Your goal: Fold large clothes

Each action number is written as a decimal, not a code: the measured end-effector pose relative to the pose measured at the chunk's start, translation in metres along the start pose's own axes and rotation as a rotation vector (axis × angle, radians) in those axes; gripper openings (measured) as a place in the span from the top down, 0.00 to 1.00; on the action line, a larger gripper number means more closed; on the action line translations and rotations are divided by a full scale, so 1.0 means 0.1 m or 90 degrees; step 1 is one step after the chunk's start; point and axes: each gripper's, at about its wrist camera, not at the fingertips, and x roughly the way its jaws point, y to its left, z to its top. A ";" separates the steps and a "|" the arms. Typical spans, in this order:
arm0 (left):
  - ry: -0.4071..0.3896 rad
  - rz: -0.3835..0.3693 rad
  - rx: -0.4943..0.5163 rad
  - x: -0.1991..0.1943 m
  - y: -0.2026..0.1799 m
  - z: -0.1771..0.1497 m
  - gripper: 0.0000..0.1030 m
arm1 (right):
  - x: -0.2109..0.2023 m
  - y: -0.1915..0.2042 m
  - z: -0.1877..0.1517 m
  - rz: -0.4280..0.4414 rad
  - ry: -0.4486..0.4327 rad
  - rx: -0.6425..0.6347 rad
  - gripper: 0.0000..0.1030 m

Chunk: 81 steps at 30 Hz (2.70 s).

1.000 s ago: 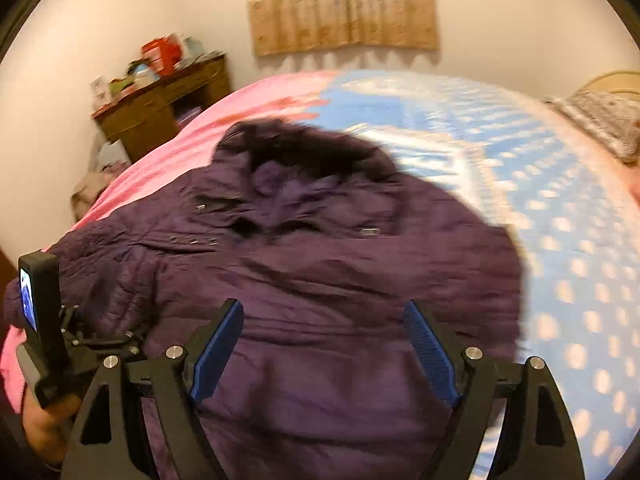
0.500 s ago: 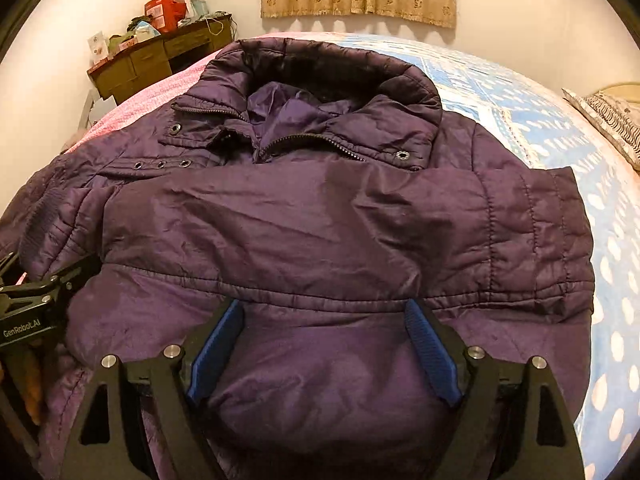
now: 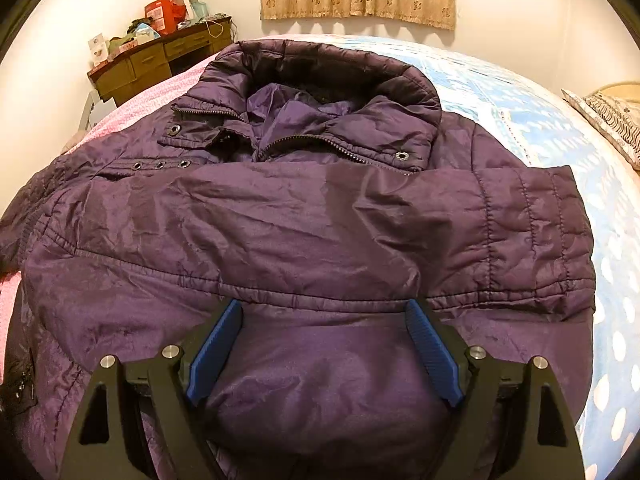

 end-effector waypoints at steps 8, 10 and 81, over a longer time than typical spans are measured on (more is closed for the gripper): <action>-0.025 0.110 -0.091 -0.34 1.10 -0.22 0.00 | -0.03 -0.01 -0.02 0.008 -0.009 0.008 0.17; -0.030 0.128 -0.114 -0.39 1.29 -0.24 0.00 | -0.05 -0.03 -0.03 0.011 -0.011 0.009 0.17; -0.282 -0.267 -0.051 -1.24 0.44 1.64 0.76 | -1.30 -0.94 -0.61 0.017 -0.225 0.187 0.17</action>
